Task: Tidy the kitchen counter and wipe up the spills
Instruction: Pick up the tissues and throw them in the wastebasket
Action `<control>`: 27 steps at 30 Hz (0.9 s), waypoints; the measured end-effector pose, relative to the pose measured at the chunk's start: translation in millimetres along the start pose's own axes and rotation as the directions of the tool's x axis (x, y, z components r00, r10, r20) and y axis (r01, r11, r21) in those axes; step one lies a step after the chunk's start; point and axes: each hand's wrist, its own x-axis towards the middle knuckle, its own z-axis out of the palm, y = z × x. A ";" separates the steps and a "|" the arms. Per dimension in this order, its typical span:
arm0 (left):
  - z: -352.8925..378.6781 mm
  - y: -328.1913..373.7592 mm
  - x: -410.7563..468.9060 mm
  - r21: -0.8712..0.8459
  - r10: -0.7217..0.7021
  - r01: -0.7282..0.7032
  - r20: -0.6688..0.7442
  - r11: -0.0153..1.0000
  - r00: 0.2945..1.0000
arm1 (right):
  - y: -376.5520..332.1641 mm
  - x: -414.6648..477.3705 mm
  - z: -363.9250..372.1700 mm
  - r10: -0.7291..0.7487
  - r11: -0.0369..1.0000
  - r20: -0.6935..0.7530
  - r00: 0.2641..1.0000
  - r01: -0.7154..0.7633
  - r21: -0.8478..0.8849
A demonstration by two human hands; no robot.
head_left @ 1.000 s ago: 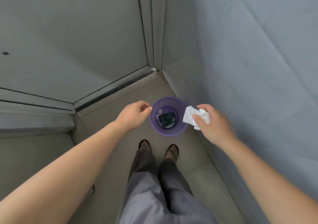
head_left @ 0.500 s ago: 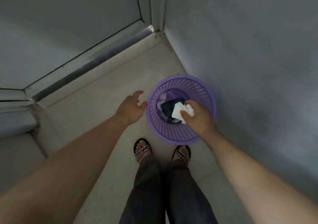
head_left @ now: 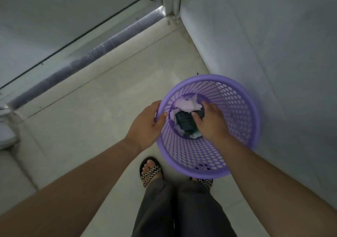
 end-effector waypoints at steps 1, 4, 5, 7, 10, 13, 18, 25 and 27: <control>-2.6 3.8 0.1 0.018 -0.023 0.022 0.019 1.000 1.000 | 0.2 -7.3 -2.1 0.014 1.000 0.022 1.000 -0.014 -0.001; -15.5 16.6 -1.0 0.113 -0.133 0.124 0.074 0.986 0.988 | -2.9 -37.9 -16.4 0.046 0.997 0.077 0.996 -0.051 0.064; -21.8 22.5 -3.2 0.132 -0.178 0.167 0.076 0.977 0.981 | -6.5 -51.5 -24.0 0.057 0.992 0.100 0.993 -0.067 0.108; -36.5 40.1 -12.0 0.140 -0.244 0.235 0.053 0.962 0.968 | -16.0 -81.9 -42.8 0.054 0.980 0.113 0.992 -0.074 0.187; -62.9 84.2 -36.7 0.136 -0.260 0.255 0.023 0.957 0.965 | -37.4 -137.2 -81.3 0.062 0.930 0.096 0.993 -0.093 0.355; -94.5 145.0 -75.6 0.067 -0.238 0.236 0.024 0.970 0.971 | -62.5 -199.5 -130.2 0.081 0.852 0.114 0.990 -0.129 0.507; -154.7 242.4 -175.7 -0.055 -0.178 0.178 0.008 0.983 0.984 | -104.7 -314.9 -222.2 -0.004 0.832 0.058 0.998 -0.029 0.554; -225.5 336.4 -337.0 -0.083 -0.091 0.087 -0.042 0.993 0.995 | -147.9 -472.9 -322.3 -0.149 0.811 -0.057 0.987 0.155 0.564; -239.9 355.8 -374.9 -0.098 -0.071 0.065 -0.051 0.993 0.996 | -154.7 -509.4 -340.1 -0.206 0.827 -0.107 0.973 0.231 0.512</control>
